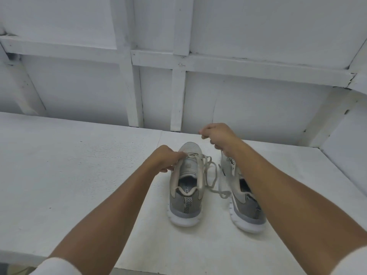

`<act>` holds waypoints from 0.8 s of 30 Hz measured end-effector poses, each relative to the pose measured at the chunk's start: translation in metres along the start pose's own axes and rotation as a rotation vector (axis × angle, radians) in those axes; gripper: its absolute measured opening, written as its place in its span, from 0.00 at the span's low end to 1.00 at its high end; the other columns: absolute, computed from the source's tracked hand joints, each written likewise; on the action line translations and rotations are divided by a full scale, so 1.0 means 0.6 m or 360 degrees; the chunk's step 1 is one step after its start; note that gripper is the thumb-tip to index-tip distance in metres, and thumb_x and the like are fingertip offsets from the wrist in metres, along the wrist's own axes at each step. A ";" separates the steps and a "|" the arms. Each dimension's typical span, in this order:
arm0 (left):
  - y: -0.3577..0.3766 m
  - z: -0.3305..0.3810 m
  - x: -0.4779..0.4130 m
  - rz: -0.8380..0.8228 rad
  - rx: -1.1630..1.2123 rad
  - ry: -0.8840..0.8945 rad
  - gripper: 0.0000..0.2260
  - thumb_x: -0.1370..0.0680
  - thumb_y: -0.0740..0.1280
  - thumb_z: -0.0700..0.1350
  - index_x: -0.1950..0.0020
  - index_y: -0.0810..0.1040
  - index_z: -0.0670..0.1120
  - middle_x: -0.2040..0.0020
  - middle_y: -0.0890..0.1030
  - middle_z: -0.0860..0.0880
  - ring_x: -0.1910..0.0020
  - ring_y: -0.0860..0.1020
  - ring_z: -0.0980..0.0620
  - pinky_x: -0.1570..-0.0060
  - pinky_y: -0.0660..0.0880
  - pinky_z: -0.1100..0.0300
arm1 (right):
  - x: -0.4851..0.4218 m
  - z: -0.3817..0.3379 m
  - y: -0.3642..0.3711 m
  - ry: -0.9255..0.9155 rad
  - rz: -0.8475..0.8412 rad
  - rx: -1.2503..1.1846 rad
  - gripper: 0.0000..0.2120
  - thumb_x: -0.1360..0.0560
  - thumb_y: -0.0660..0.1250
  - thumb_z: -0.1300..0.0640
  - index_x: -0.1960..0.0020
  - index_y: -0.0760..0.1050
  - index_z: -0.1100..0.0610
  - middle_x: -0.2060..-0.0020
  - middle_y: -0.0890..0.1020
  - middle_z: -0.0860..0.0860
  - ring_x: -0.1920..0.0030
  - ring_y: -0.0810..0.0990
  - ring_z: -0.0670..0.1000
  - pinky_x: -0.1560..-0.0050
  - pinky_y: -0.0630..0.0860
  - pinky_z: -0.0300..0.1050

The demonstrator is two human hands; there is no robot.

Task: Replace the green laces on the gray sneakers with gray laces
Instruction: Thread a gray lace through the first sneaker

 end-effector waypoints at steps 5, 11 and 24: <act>0.001 -0.002 -0.008 -0.0081 0.0123 -0.0114 0.10 0.26 0.69 0.49 0.55 0.77 0.42 0.58 0.80 0.46 0.66 0.76 0.51 0.67 0.70 0.62 | 0.008 0.017 0.070 -0.0149 -0.0059 0.0219 0.05 0.26 0.68 0.61 0.55 0.84 0.57 0.62 0.81 0.46 0.57 0.77 0.47 0.64 0.70 0.36; -0.001 -0.027 -0.021 -0.0164 0.0361 -0.0212 0.04 0.23 0.63 0.43 0.53 0.75 0.43 0.63 0.78 0.47 0.65 0.76 0.51 0.65 0.71 0.61 | 0.005 0.034 0.106 -0.0186 -0.0034 0.0399 0.07 0.26 0.67 0.63 0.53 0.83 0.56 0.54 0.83 0.50 0.52 0.77 0.48 0.55 0.68 0.37; 0.010 -0.057 -0.038 -0.0323 0.0696 -0.0358 0.15 0.24 0.65 0.39 0.38 0.79 0.41 0.55 0.79 0.47 0.55 0.76 0.51 0.57 0.72 0.57 | 0.003 0.045 0.118 -0.0176 0.0070 0.0655 0.09 0.30 0.73 0.60 0.66 0.78 0.49 0.64 0.79 0.47 0.57 0.80 0.52 0.56 0.77 0.43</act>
Point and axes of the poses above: each hand's wrist, its own x-axis away from the middle knuckle, its own y-axis out of the palm, z = x × y, the point moved 5 cm from there along -x, towards the middle knuckle
